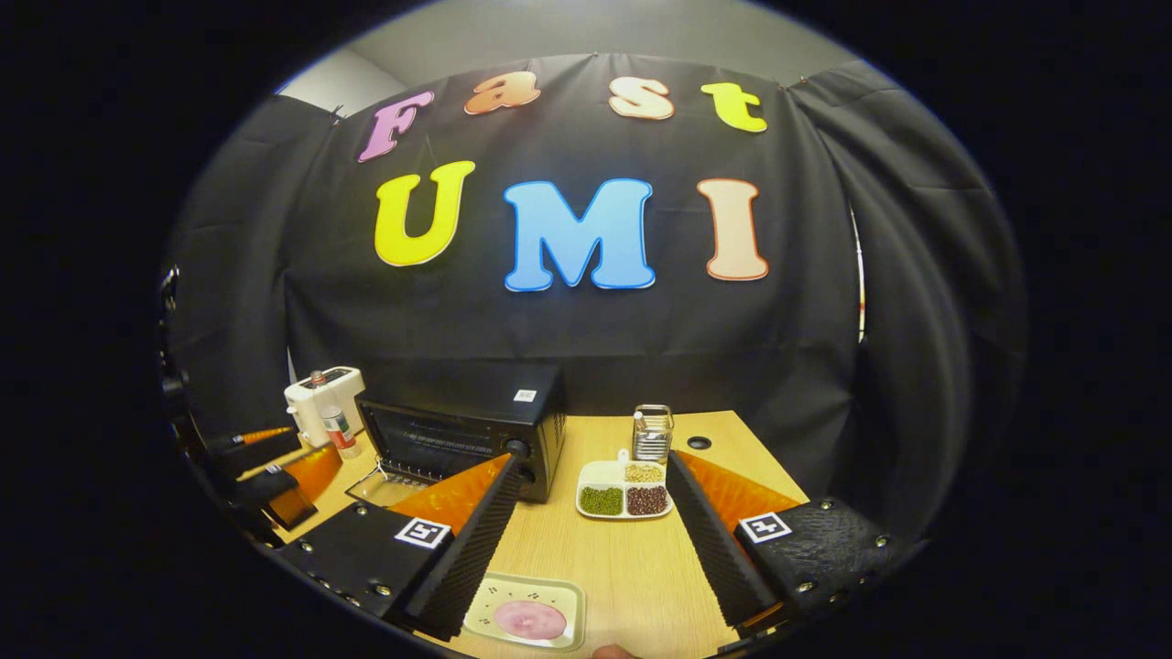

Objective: Open the electric oven with the left hand, put the food in, and close the electric oven.

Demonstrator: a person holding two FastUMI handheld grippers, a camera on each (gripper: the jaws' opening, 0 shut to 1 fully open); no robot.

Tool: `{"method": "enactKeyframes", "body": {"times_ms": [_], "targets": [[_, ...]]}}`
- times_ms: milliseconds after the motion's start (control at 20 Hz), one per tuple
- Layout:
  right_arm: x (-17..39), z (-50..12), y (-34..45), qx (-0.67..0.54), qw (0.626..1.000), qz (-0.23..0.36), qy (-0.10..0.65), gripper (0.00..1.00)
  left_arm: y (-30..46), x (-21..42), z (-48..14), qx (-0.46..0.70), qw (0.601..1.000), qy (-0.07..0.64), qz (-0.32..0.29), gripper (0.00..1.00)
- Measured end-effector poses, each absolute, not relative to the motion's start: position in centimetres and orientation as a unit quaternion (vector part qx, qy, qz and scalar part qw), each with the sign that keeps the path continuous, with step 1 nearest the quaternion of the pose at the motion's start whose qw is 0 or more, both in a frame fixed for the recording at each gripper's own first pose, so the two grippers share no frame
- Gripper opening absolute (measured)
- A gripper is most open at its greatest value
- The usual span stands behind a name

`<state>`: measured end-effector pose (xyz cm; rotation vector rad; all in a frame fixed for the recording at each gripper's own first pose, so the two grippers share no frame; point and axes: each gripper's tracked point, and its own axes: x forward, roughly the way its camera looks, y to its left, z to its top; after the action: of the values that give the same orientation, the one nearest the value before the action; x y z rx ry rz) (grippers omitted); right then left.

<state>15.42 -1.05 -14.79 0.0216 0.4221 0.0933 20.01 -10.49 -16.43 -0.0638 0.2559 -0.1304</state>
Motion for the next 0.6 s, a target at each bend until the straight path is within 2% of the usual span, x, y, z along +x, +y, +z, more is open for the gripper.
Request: {"method": "enactKeyframes", "body": {"times_ms": [100, 150, 300, 350, 600], "targets": [[15.4, -16.0, -1.0, 0.016, 0.972, 0.065, 0.225, 0.99, -9.5, 19.4, -14.0, -0.038, 0.992, 0.11, -0.053, 0.95], [15.1, -16.8, -0.7, 0.022, 0.968, 0.078, 0.238, 0.99, -8.9, 19.0, -12.6, -0.038, 0.993, 0.099, -0.045, 1.0], [14.5, -19.6, -0.6, 0.042, 0.951, 0.108, 0.285, 0.99, -7.8, 17.9, -9.5, -0.021, 0.997, 0.069, -0.026, 1.0], [14.1, -20.4, -0.7, 0.047, 0.946, 0.113, 0.3, 0.99, -7.5, 17.3, -8.7, -0.013, 0.998, 0.062, -0.019, 0.97], [12.8, -25.1, -1.0, 0.036, 0.92, 0.121, 0.37, 0.99, -6.2, 14.8, -5.9, -0.015, 0.999, 0.042, 0.009, 1.0]]}}
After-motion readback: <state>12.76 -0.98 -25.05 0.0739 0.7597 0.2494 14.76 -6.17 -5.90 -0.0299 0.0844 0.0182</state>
